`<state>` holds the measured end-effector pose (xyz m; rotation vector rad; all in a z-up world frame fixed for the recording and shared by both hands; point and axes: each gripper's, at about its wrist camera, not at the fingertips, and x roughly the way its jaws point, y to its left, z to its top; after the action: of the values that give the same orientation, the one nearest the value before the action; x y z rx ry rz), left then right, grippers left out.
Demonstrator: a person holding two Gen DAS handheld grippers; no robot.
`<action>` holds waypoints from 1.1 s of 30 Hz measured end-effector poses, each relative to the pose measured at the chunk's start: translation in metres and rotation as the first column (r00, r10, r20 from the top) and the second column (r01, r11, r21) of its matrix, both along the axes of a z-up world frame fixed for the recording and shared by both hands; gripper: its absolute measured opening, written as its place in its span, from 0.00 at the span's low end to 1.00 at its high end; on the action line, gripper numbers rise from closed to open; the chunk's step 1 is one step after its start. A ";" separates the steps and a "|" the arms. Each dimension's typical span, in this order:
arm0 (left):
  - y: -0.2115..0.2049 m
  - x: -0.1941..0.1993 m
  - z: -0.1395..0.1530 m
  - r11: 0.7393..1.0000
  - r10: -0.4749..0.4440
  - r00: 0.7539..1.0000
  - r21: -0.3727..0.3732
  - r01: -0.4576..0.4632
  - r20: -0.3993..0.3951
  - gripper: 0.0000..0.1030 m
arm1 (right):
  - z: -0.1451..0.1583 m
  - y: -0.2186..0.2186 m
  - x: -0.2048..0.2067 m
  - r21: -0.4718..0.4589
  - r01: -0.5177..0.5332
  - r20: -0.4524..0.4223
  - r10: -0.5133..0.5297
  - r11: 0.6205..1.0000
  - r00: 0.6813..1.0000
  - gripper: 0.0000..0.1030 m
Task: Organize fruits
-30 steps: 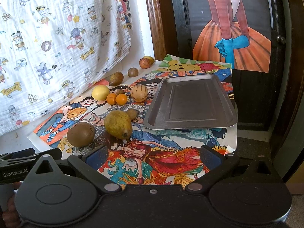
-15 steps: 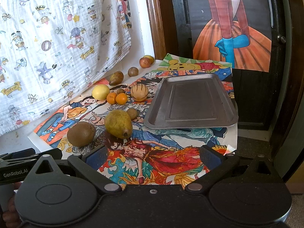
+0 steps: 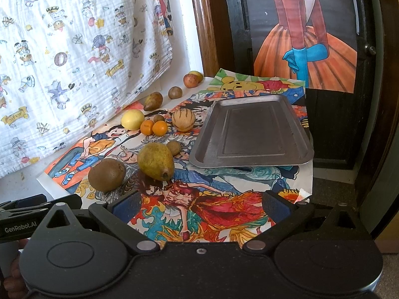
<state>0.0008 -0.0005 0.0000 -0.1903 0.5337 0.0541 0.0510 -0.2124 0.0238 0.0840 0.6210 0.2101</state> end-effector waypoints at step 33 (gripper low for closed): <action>0.026 0.029 0.007 0.994 -0.052 0.999 0.095 0.052 -0.006 1.00 | 0.031 0.021 0.059 -0.061 -0.358 -0.024 0.357 0.932 0.934 1.00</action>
<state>0.0301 0.0250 0.0071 -0.0835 0.5386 0.0292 0.1095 -0.1918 0.0550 -0.0920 0.6528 0.5434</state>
